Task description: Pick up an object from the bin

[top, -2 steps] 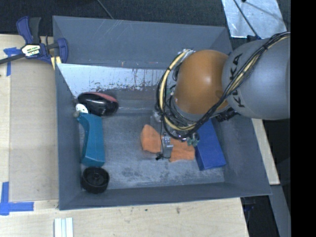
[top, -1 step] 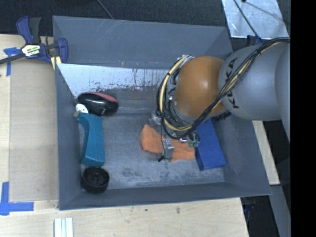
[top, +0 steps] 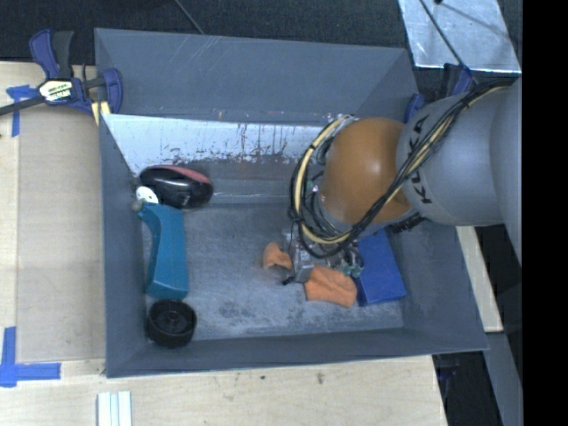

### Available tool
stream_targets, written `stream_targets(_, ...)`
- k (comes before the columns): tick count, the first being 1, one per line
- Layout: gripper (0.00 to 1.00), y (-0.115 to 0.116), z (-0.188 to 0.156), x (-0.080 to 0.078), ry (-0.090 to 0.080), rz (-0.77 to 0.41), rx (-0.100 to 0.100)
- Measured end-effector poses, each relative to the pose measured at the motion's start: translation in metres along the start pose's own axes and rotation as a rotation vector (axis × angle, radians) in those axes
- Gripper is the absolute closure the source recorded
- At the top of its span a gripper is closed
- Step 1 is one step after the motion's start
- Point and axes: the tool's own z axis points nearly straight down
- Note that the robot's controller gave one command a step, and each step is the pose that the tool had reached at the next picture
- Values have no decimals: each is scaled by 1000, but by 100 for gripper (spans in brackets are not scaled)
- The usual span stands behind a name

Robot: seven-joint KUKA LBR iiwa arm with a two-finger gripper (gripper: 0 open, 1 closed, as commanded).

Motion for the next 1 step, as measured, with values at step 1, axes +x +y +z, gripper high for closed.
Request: stream_targets(1,100,0,0,0,0,0,0)
